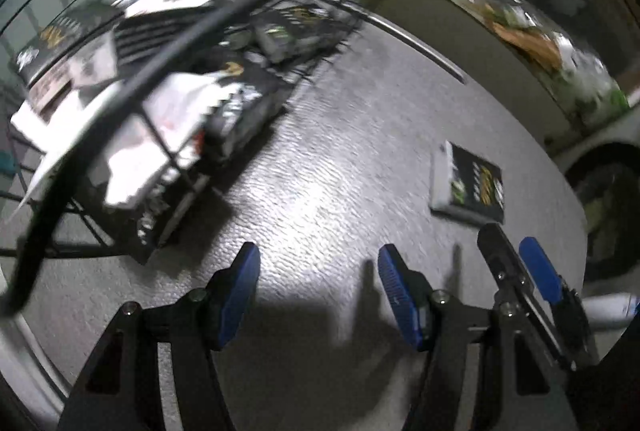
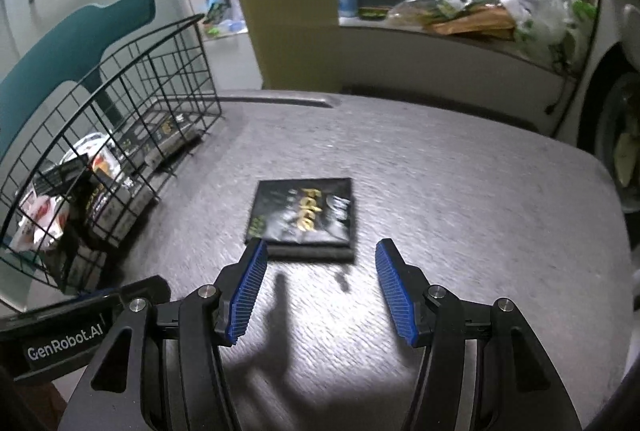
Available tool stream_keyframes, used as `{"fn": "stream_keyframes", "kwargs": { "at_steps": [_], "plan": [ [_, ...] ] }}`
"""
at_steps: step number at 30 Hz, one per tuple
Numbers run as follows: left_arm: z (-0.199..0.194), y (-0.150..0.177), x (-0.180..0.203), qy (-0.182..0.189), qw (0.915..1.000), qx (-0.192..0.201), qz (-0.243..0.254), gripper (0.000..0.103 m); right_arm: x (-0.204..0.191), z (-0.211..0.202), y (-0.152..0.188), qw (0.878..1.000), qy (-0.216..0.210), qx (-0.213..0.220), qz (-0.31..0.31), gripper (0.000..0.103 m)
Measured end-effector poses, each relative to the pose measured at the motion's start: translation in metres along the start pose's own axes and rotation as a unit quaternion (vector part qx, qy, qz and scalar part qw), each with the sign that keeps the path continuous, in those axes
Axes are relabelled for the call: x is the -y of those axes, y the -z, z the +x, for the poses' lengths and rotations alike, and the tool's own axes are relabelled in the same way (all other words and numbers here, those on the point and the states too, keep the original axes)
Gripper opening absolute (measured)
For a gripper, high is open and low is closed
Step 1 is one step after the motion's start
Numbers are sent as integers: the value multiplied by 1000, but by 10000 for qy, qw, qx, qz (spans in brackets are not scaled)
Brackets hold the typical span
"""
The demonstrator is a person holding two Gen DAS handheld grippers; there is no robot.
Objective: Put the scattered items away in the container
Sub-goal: 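Grasp the last black Face pack with the right gripper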
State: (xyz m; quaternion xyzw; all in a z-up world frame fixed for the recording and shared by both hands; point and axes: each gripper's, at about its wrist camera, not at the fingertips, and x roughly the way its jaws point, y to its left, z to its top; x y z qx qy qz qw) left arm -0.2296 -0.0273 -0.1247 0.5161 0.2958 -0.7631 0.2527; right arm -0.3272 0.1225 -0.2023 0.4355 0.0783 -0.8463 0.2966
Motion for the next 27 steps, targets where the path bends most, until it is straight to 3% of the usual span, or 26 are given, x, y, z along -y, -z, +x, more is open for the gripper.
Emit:
{"fn": "stream_keyframes", "kwargs": {
  "at_steps": [6, 11, 20, 27],
  "plan": [
    [3, -3, -22, -106, 9981, 98, -604, 67, -11, 13, -10, 9999, 28, 47, -90, 58],
    [5, -9, -29, -49, 9971, 147, -741, 67, -13, 24, -19, 9999, 54, 94, 26, 68],
    [7, -15, -42, 159, 9949, 91, -992, 67, -19, 44, -28, 9997, 233, -16, 121, 69],
    [10, -23, -40, 170, 9962, 43, -858, 67, -12, 27, -14, 9992, 293, -116, 236, 63]
  ]
}}
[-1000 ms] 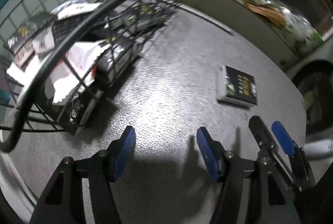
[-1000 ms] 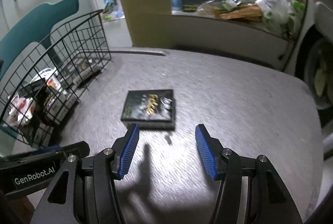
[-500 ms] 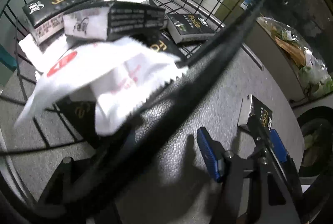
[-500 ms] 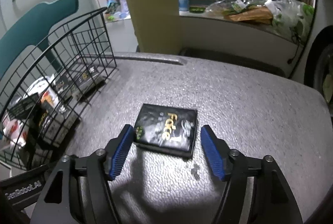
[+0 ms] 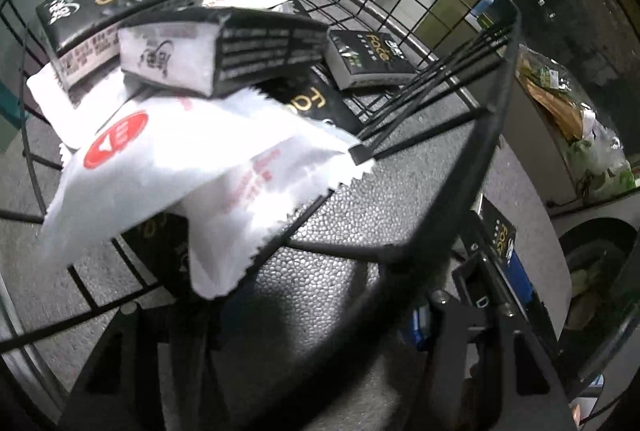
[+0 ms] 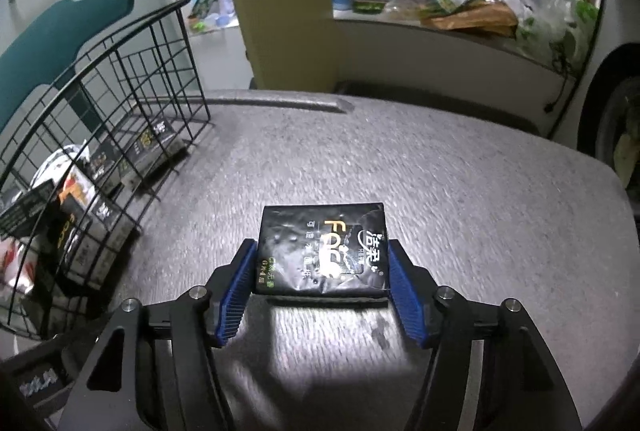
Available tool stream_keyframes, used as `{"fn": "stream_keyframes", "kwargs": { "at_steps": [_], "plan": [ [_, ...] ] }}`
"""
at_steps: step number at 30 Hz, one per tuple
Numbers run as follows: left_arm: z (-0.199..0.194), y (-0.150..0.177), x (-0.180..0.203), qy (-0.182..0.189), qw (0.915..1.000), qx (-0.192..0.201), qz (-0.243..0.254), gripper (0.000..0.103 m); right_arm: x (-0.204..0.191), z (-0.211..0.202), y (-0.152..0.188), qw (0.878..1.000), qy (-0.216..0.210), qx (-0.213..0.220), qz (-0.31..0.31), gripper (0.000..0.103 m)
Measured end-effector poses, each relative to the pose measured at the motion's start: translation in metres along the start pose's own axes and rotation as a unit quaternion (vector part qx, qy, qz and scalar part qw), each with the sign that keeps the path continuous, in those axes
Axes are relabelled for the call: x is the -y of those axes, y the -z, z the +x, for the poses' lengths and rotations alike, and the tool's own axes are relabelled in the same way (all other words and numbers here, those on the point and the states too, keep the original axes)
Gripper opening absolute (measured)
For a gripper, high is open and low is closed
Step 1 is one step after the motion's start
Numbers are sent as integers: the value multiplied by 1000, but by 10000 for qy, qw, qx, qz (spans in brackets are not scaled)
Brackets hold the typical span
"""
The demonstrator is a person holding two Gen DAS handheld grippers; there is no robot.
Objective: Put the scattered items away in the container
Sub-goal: 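Grasp the last black Face pack with the right gripper, then carry the held Face pack over the basket and open the right gripper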
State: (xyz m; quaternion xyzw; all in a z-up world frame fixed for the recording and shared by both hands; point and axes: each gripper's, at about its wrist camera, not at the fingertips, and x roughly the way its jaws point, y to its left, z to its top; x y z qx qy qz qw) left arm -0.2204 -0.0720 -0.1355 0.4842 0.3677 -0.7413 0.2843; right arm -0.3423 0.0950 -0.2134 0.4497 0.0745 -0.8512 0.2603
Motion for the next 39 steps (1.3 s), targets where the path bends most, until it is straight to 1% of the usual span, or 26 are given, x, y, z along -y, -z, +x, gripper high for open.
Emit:
{"fn": "stream_keyframes", "kwargs": {
  "at_steps": [3, 6, 8, 11, 13, 15, 16, 18, 20, 23, 26, 28, 30, 32, 33, 34, 37, 39],
  "plan": [
    [2, -8, 0, -47, 9998, -37, 167, 67, 10, -20, 16, 9998, 76, -33, 199, 63],
    [0, -3, 7, -104, 9987, -75, 500, 67, 18, -42, 31, 9993, 193, -73, 309, 63],
    [-1, 0, 10, -106, 9979, -104, 630, 67, 20, -60, 42, 9989, 271, -89, 384, 63],
    [-3, 7, 14, -84, 9956, -229, 902, 67, 23, -87, 55, 9972, 508, -114, 531, 63],
    [-5, 12, 21, 51, 9899, -406, 1360, 67, 23, -107, 62, 9963, 548, -75, 658, 63],
    [-13, 19, 29, 196, 9794, -519, 1944, 67, 19, -129, 65, 9955, 621, 51, 708, 63],
    [-18, 22, 31, 216, 9759, -512, 2112, 67, 16, -140, 64, 9954, 635, 133, 702, 63],
    [-30, 24, 33, 202, 9727, -429, 2271, 67, 9, -162, 61, 9949, 634, 311, 724, 63],
    [-50, 28, 33, 309, 9706, -291, 2368, 67, 0, -185, 55, 9944, 482, 523, 783, 63],
    [-82, 27, 31, 414, 9694, 40, 2419, 67, -22, -209, 41, 9940, 309, 814, 663, 63],
    [-118, 15, 28, 601, 9671, 398, 2440, 67, -54, -220, 19, 9940, 19, 1009, 413, 64],
    [-142, -6, 12, 653, 9675, 597, 2367, 67, -82, -216, 4, 9942, -255, 1032, 164, 64],
    [-162, -28, -6, 675, 9682, 802, 2273, 68, -107, -208, -4, 9936, -408, 1050, -51, 64],
    [-169, -46, -12, 584, 9694, 948, 2189, 71, -132, -191, -11, 9934, -550, 989, -208, 64],
    [-170, -59, -22, 410, 9716, 1050, 2080, 72, -142, -185, -13, 9934, -606, 940, -255, 64],
    [-172, -64, -32, 269, 9734, 1080, 2004, 72, -151, -177, -15, 9934, -645, 890, -312, 64],
    [-165, -84, -64, -42, 9785, 988, 1812, 72, -172, -160, -17, 9937, -647, 793, -452, 64],
    [-163, -95, -80, -92, 9812, 906, 1699, 72, -179, -153, -18, 9943, -614, 730, -468, 63]
  ]
}}
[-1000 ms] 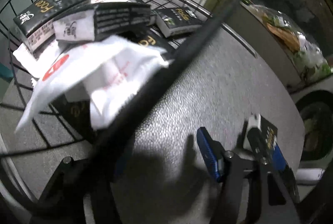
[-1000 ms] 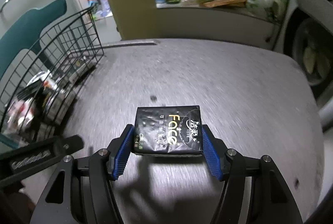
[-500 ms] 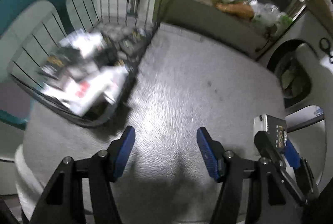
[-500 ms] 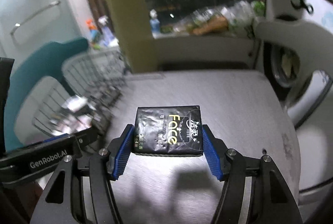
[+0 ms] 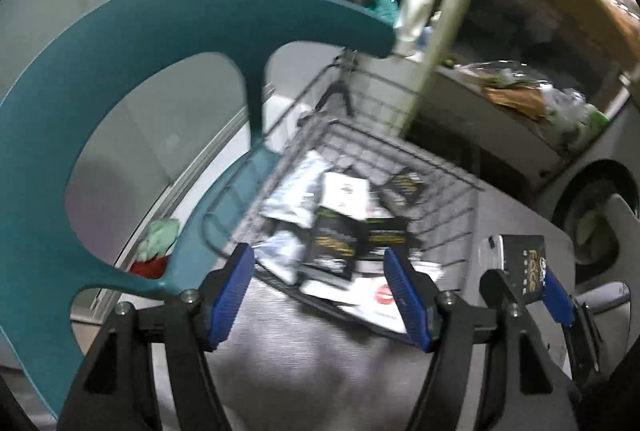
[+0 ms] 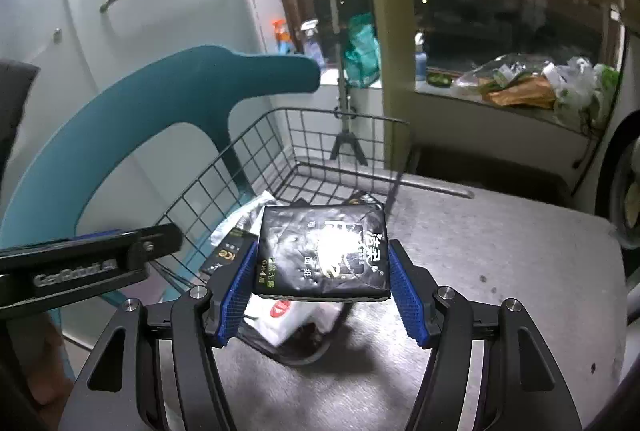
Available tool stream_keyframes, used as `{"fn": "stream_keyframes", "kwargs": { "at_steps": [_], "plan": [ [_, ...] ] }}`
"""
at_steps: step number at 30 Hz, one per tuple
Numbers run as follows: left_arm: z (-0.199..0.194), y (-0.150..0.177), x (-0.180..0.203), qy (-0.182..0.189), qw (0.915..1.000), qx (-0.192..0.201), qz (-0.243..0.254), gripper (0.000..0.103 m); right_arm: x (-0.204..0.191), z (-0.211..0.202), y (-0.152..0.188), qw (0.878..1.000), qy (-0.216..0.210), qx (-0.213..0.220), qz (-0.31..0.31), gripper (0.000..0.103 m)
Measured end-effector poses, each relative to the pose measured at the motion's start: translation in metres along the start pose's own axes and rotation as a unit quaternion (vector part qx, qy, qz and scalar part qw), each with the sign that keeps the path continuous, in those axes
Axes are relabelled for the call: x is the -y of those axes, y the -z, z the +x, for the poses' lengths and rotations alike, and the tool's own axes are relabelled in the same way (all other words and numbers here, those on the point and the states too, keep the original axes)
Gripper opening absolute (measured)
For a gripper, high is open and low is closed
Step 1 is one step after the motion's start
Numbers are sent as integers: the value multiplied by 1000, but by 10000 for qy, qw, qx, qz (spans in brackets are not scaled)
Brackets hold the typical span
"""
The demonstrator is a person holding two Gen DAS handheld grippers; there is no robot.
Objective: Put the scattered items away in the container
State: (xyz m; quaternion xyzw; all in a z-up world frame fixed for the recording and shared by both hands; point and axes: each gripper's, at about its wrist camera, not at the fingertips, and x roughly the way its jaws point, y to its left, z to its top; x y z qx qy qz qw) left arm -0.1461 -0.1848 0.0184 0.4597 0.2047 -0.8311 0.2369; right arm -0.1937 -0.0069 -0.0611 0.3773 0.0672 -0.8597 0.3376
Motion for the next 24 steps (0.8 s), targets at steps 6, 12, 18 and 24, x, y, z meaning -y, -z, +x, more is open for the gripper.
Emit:
{"fn": "stream_keyframes", "kwargs": {
  "at_steps": [6, 12, 18, 24],
  "plan": [
    [0, -1, -20, 53, 9999, -17, -83, 72, -10, -6, 1, 9998, 149, 90, -84, 68],
    [-8, 2, -14, 201, 9998, 86, 26, 72, 0, -26, 1, 9995, 270, 143, 0, 68],
    [-24, 12, 0, 633, 9976, 157, 247, 72, 19, -81, 22, 9976, 646, 225, 140, 69],
    [-48, 34, 23, 827, 9926, 209, 866, 72, 46, -134, 54, 9924, 1069, 73, 606, 70]
  ]
}}
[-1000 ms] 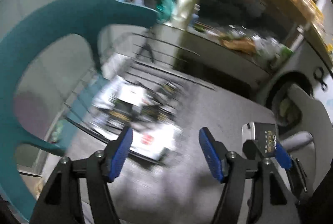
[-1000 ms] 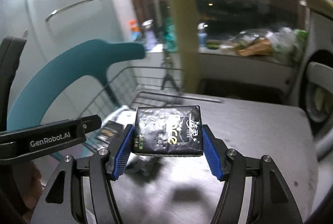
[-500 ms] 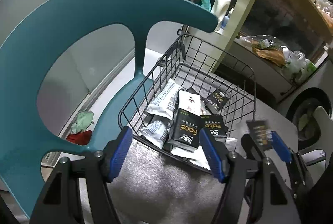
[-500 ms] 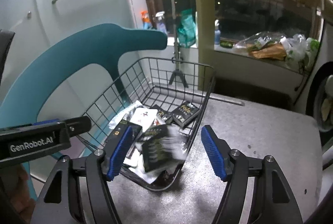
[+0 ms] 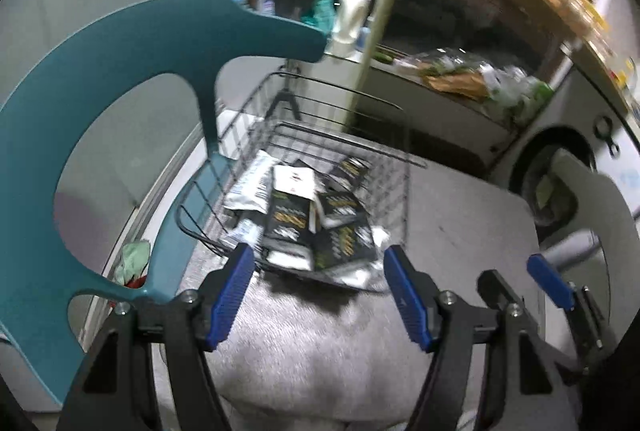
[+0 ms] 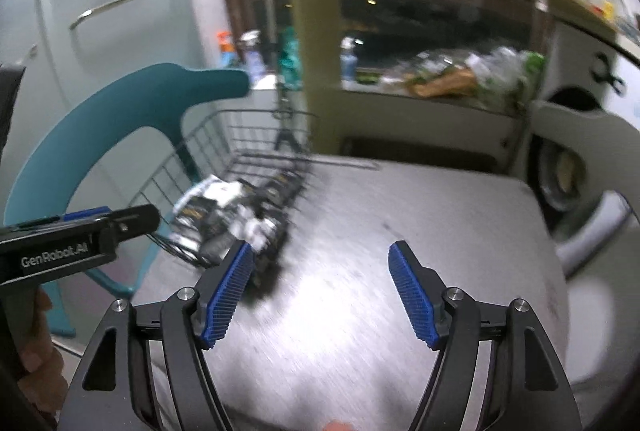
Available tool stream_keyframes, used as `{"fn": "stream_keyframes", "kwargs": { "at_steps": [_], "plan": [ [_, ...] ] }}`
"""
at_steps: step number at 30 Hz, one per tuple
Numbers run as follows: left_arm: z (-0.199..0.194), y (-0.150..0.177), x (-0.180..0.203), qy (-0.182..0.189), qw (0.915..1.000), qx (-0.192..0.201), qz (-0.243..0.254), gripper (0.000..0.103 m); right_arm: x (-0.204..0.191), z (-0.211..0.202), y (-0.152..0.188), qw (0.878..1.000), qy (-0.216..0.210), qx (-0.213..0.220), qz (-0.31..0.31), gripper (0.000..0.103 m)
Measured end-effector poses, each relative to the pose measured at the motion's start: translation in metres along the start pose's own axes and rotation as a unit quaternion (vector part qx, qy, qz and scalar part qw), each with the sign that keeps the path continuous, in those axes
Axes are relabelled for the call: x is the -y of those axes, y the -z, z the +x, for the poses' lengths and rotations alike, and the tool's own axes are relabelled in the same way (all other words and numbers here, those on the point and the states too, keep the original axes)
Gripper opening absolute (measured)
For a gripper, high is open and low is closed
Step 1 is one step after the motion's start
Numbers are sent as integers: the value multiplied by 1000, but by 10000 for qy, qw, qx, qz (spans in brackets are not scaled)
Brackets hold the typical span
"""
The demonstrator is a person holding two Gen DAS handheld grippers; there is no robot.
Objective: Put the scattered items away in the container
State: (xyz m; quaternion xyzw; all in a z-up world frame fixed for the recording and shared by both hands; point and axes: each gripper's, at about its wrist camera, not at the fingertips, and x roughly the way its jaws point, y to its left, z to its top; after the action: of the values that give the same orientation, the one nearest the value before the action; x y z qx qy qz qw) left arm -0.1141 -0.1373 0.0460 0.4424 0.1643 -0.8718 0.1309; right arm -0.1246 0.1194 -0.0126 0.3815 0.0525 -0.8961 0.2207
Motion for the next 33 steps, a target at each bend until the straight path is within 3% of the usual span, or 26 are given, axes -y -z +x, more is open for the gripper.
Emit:
{"fn": "stream_keyframes", "kwargs": {
  "at_steps": [6, 13, 19, 23, 26, 33],
  "plan": [
    [-22, 32, 28, 268, 9984, -94, 488, 72, 39, -36, 33, 9982, 302, -168, 497, 70],
    [-44, 79, 42, 420, 9942, -148, 980, 72, 56, -82, 77, 9956, 635, 106, 687, 70],
    [-60, 117, 43, 555, 9897, -57, 1321, 72, 74, -95, 119, 9908, 892, 190, 999, 71],
    [-66, 130, 48, 705, 9863, -219, 1475, 72, 83, -101, 124, 9880, 822, 295, 1273, 71],
    [-76, 130, 53, 825, 9864, -82, 1421, 73, 82, -98, 124, 9891, 878, 234, 1154, 71],
    [-82, 143, 71, 983, 9812, -223, 1644, 73, 83, -100, 123, 9885, 932, 235, 1168, 71]
  ]
}}
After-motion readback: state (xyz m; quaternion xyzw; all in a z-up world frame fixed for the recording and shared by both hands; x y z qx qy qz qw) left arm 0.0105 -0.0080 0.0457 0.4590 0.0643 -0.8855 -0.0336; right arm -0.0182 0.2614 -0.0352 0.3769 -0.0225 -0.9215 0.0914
